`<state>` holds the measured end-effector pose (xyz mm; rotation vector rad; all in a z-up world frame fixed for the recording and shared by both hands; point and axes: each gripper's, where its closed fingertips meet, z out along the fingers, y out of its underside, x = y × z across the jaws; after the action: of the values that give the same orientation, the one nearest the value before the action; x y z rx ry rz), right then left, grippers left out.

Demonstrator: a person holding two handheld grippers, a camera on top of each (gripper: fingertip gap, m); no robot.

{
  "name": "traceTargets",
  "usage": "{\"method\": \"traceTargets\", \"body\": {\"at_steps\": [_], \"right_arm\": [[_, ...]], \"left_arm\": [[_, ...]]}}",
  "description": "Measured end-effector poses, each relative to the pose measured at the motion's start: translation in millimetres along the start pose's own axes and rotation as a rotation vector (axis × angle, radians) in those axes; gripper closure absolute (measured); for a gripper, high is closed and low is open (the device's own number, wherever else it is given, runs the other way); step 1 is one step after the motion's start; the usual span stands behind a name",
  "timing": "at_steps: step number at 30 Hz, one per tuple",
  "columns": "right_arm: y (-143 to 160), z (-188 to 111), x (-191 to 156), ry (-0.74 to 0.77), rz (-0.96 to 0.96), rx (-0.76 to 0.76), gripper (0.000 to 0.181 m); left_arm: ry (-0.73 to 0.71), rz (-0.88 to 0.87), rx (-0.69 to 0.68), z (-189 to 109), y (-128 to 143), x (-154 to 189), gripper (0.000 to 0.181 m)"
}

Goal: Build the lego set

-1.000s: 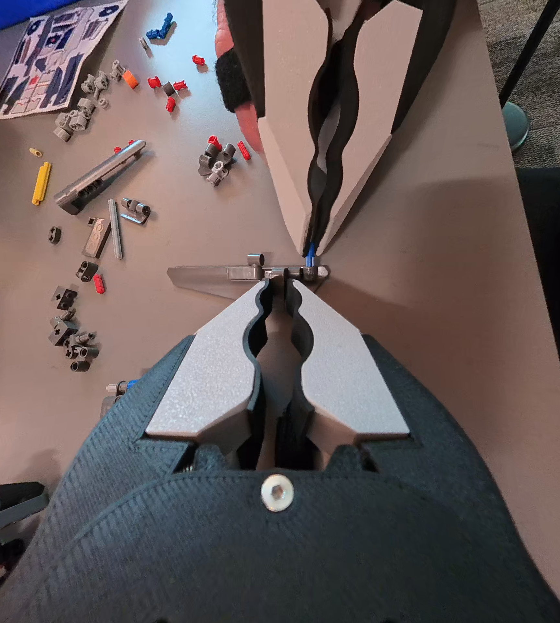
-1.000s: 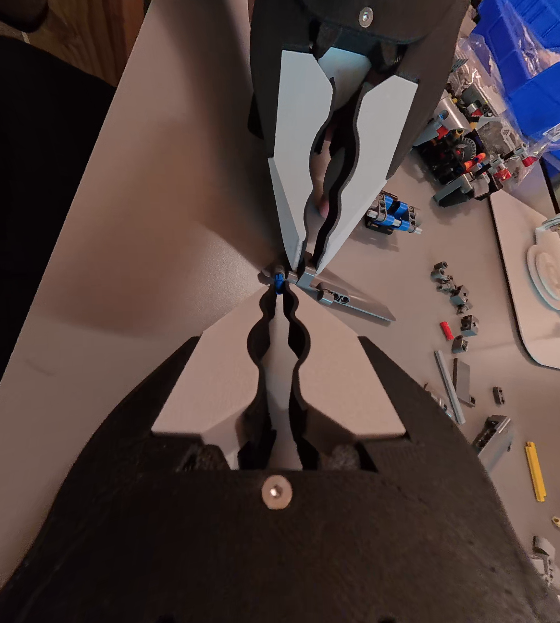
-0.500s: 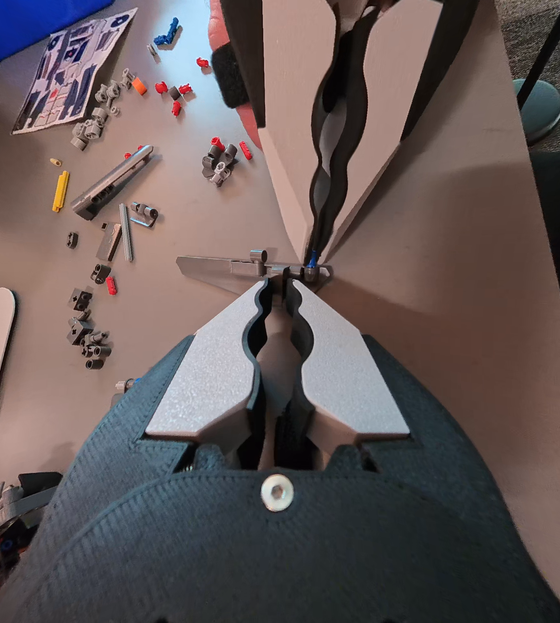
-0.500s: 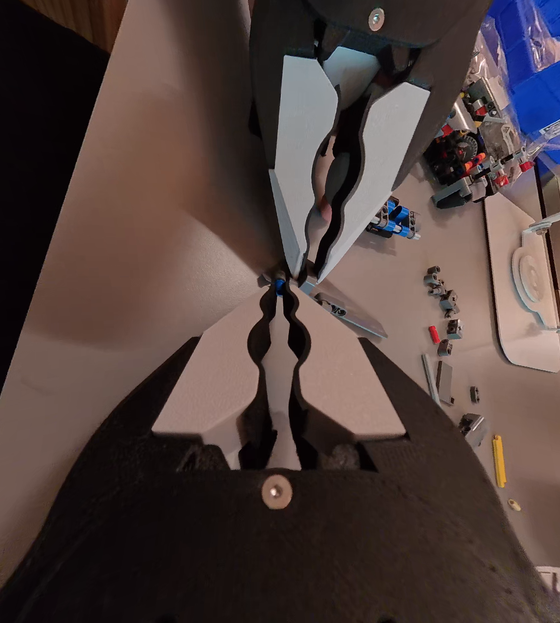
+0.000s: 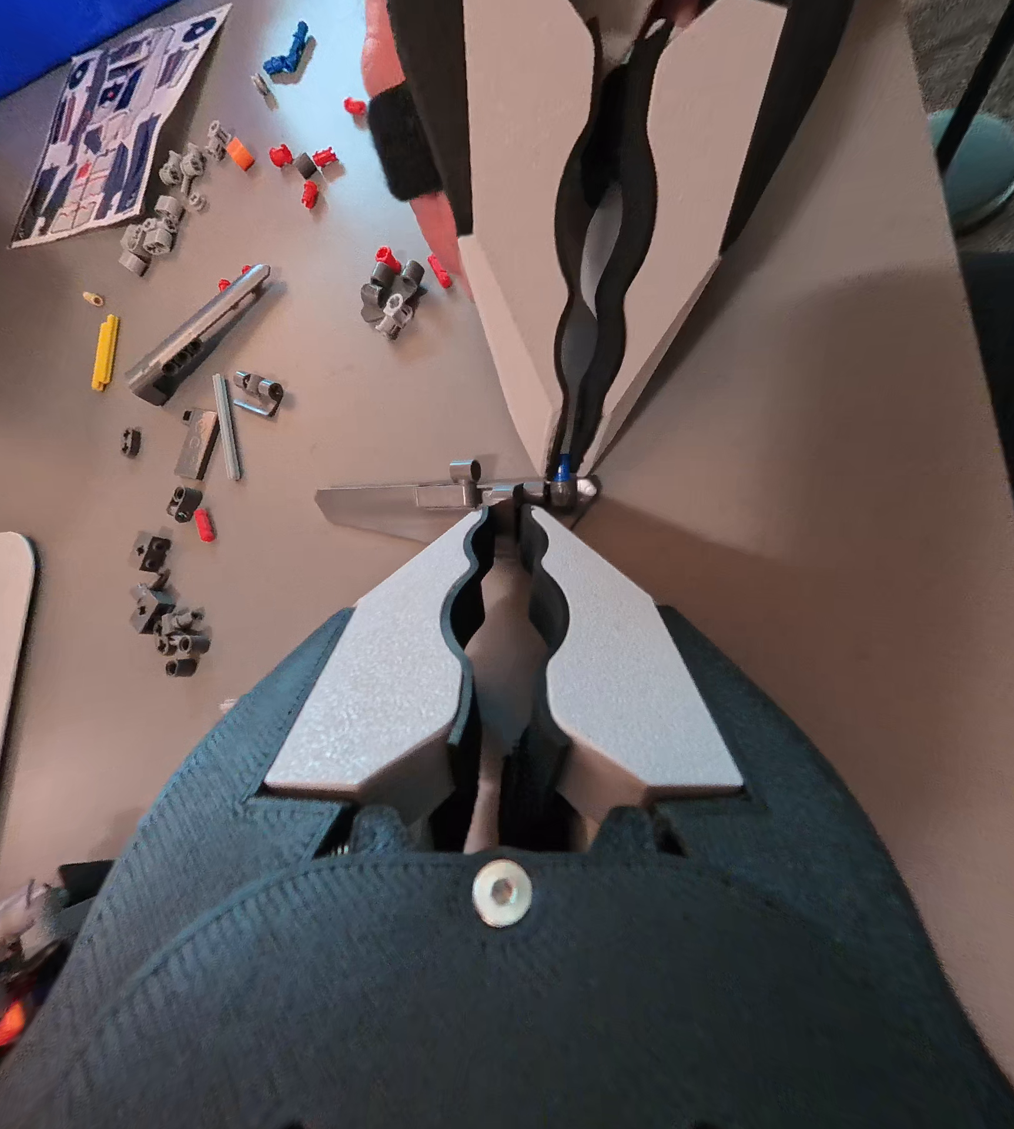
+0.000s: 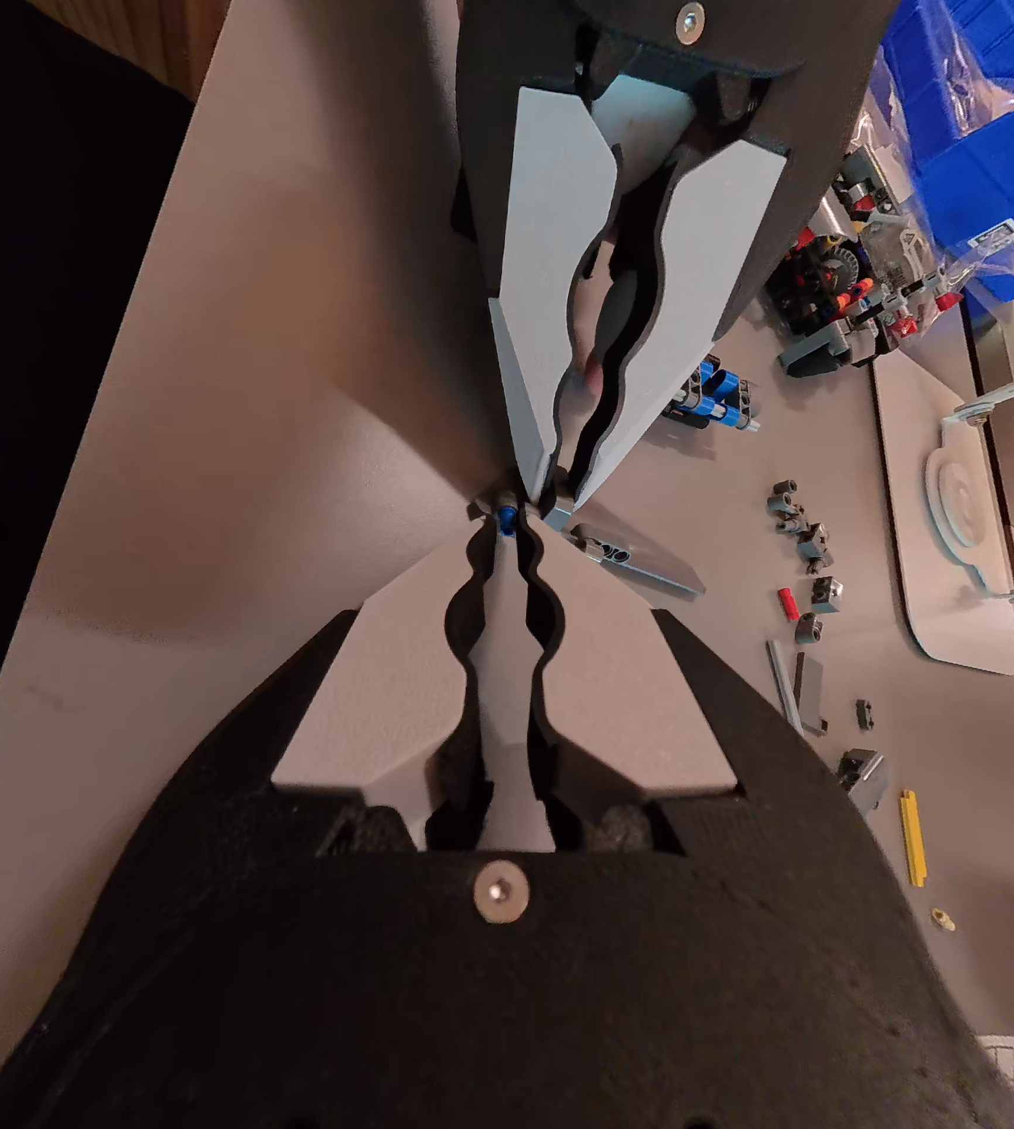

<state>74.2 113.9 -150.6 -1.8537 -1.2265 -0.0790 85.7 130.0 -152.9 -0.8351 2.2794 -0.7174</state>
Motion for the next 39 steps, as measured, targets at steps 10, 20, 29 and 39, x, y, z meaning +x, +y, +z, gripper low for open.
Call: {"method": "traceTargets", "body": {"at_steps": [10,20,29,39], "right_arm": [[8,-7,6,0.032,0.034,0.003,0.17],[17,-19,24,0.098,0.093,0.032,0.172],[15,-32,39,0.141,0.156,0.111,0.172],[14,-49,60,0.207,0.264,0.213,0.172]], "left_arm": [[-0.031,0.114,-0.114,1,1,-3,0.175],[-0.032,0.279,-0.241,7,-3,-11,0.174],[-0.087,0.254,-0.115,-15,-11,-28,0.14],[-0.327,0.25,0.107,-44,-31,-63,0.155]]}}
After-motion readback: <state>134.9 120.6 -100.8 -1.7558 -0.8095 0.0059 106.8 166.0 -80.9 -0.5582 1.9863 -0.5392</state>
